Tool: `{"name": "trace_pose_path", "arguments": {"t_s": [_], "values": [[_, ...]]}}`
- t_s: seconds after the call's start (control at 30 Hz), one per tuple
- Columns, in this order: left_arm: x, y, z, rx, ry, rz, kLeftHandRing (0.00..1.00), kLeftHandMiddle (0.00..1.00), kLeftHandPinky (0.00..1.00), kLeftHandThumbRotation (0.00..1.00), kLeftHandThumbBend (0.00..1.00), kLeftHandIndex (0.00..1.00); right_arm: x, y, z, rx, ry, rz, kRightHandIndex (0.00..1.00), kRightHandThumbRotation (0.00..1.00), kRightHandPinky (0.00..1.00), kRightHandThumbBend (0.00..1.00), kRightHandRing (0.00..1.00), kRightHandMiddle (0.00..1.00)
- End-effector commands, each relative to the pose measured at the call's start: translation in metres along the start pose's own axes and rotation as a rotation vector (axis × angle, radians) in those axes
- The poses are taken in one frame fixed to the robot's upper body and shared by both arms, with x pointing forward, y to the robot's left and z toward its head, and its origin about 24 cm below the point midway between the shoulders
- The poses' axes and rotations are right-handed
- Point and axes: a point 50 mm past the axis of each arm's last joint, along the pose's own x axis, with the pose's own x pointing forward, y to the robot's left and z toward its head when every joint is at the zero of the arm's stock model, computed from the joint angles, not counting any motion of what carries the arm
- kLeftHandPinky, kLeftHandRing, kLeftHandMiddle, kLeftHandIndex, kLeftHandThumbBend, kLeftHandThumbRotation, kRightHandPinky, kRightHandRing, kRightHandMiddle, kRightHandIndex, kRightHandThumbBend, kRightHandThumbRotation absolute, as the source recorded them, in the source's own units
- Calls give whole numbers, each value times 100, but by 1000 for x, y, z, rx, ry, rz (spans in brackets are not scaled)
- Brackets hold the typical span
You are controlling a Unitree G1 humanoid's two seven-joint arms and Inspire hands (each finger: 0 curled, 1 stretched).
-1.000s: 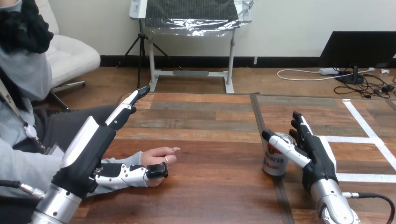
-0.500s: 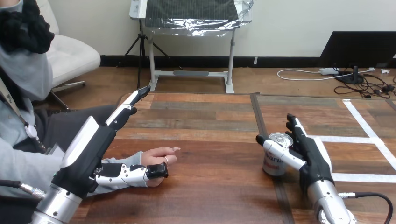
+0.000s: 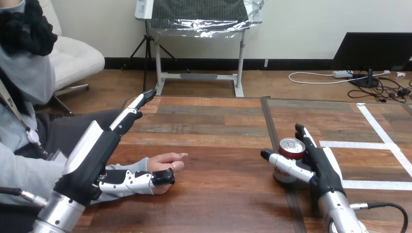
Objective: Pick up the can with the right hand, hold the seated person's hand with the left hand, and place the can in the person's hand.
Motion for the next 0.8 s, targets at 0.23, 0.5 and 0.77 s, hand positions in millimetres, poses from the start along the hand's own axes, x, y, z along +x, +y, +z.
{"name": "trace_pose_path", "arguments": {"t_s": [0.23,0.5,0.77], "values": [[14,8,12,23,-90,16,97,97,91,53,100,97,7,1,9,-8,-3,-11,100,32,97,100,99,99],[14,8,13,17,-107,19,97,97,91,54,100,97,6,1,5,-17,24,-33,99,31,92,98,95,97],[14,10,14,27,-120,22,97,98,90,55,100,97,6,0,4,-32,37,-60,97,26,86,95,91,94]]}}
